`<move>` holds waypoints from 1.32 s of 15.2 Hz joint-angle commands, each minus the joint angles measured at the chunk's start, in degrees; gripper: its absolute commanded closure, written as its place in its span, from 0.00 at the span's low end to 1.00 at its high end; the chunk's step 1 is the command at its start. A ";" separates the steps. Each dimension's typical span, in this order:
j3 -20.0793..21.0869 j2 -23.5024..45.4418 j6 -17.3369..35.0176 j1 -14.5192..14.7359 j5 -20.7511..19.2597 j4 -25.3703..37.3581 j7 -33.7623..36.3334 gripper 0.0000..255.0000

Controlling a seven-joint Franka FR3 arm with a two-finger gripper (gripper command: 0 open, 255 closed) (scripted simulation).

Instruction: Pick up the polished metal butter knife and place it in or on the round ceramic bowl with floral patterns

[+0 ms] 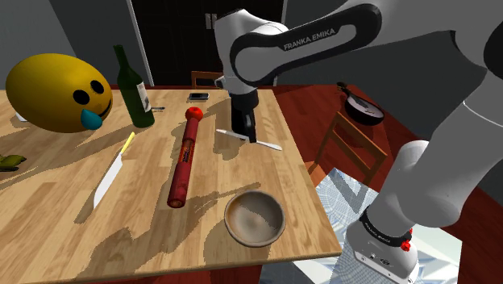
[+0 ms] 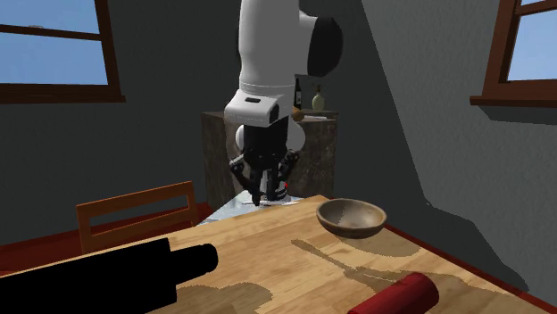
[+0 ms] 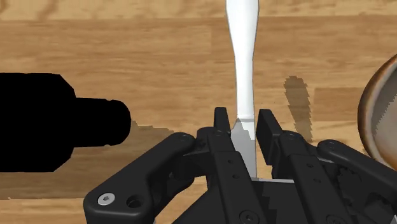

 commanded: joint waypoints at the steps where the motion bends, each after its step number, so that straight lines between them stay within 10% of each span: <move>1: 1.25 -1.56 -0.22 1.12 0.82 -1.42 2.07 1.00; 20: 13.69 -10.74 1.37 11.24 10.19 -11.64 20.28 1.00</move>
